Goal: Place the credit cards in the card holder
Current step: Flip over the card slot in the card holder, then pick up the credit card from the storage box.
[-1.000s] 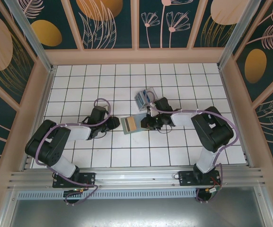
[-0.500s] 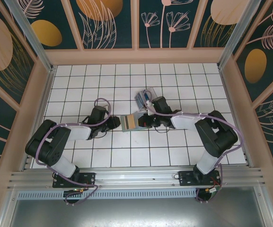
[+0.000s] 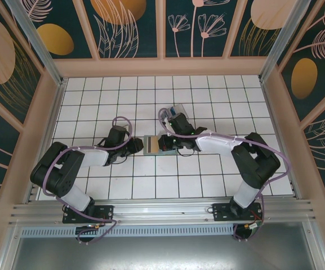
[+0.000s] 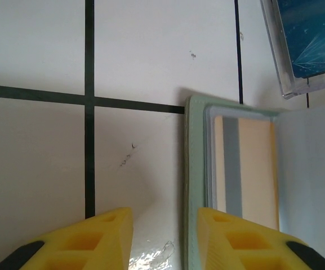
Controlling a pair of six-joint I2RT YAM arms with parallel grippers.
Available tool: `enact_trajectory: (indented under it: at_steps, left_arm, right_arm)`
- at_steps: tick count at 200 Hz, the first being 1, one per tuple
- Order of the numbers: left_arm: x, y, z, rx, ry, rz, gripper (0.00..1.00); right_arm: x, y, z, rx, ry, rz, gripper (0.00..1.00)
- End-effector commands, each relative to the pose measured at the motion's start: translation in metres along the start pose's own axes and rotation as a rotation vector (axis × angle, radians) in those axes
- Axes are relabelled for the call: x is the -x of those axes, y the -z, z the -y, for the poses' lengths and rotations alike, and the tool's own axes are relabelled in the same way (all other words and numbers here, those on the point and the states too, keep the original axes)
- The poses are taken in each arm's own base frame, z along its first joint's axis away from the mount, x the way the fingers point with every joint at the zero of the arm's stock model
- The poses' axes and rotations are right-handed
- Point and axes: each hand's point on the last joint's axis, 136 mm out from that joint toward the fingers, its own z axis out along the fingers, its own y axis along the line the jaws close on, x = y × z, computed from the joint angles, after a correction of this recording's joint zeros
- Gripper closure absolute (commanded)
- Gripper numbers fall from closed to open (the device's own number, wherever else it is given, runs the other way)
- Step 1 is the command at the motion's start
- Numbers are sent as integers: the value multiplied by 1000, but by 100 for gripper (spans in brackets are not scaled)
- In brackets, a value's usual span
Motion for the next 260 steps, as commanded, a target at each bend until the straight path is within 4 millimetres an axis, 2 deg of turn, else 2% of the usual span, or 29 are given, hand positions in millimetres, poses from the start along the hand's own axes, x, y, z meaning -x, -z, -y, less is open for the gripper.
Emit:
enact_trajectory:
  at_steps: [1,23,53,62,71,88,98,112,127,153,179,190,225,228,243,260]
  left_arm:
    - [-13,-7,-25,96,13,-38,63]
    - [-15,-10,-22,77,17,-51,63]
    - [-14,-11,-18,60,31,-52,59]
    - [-15,-11,-12,27,36,-60,57]
    - [-16,-10,-9,5,41,-63,55]
    - [-14,-8,-8,0,58,-56,46]
    - [-11,-4,-10,5,62,-48,38]
    - [-5,2,-7,3,42,-19,31]
    - [1,6,-3,-2,16,4,29]
    - [10,6,3,-4,-20,13,29]
    - [16,1,6,6,-43,12,32]
    - [18,-1,7,10,-55,19,33]
    - [24,3,10,28,-79,44,33]
    - [24,3,10,29,-82,48,33]
    - [28,7,9,46,-91,69,34]
    - [30,10,11,49,-90,78,34]
  right_arm:
    - [7,15,6,-86,5,8,100]
    - [3,7,-5,-36,37,-25,100]
    - [-8,-25,-28,61,60,-90,95]
    - [-10,-33,-34,90,61,-103,85]
    - [-8,-38,-39,118,55,-104,69]
    - [-3,-36,-46,156,69,-85,60]
    - [6,-28,-45,150,68,-50,57]
    - [16,-13,-42,165,53,2,56]
    - [28,7,-34,173,35,60,55]
    - [53,43,-6,114,14,184,54]
    - [83,71,31,-64,17,264,51]
    - [95,79,47,-161,30,284,46]
    - [119,81,79,-394,78,275,31]
    - [123,83,90,-413,66,276,29]
    - [132,78,98,-416,74,256,26]
    - [132,64,107,-380,44,213,26]
